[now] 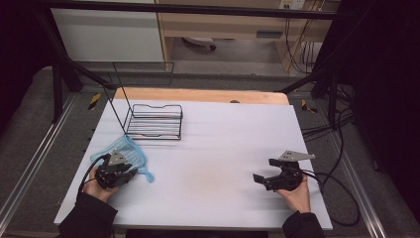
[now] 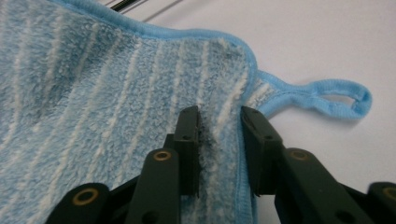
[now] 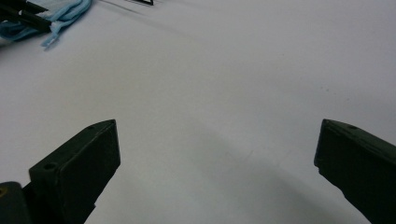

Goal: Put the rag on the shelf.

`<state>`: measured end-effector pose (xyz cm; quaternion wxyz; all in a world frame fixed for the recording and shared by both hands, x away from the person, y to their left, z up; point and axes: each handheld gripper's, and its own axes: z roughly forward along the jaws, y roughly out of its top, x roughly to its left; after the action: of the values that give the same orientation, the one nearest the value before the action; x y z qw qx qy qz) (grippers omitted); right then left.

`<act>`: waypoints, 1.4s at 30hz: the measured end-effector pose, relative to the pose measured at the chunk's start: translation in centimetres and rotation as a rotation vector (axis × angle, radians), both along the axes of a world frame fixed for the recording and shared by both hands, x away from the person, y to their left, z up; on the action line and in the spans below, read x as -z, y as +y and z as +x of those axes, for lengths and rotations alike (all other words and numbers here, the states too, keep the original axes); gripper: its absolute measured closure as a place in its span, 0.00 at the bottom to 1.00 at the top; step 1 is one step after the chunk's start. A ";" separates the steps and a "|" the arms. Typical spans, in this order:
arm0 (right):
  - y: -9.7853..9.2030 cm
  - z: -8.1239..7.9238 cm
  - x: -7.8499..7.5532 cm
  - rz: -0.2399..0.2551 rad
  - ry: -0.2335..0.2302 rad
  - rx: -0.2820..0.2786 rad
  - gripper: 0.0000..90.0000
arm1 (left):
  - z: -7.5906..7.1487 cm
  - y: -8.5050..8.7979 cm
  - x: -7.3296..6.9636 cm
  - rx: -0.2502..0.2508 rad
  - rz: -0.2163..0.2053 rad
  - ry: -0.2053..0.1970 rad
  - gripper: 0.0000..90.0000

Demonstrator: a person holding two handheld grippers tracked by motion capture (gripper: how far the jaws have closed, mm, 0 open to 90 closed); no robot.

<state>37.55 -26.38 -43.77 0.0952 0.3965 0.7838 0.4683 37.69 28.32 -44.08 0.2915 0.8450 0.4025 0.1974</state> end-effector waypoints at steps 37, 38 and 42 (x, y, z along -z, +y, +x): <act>0.1 0.1 0.1 -0.008 0.002 -0.010 0.01 | -2.5 -6.0 -1.9 0.175 -0.256 0.043 0.88; 0.1 0.1 0.1 -0.008 0.002 -0.010 0.01 | -2.5 -6.4 -1.9 0.183 -0.255 0.042 0.88; 0.1 0.1 0.1 -0.008 0.003 -0.010 0.01 | -2.6 -7.9 -1.8 0.208 -0.257 0.038 0.88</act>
<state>37.60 -26.27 -43.88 0.0933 0.3930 0.7876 0.4653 35.09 20.46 -42.24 0.4082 0.8416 0.3402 0.0969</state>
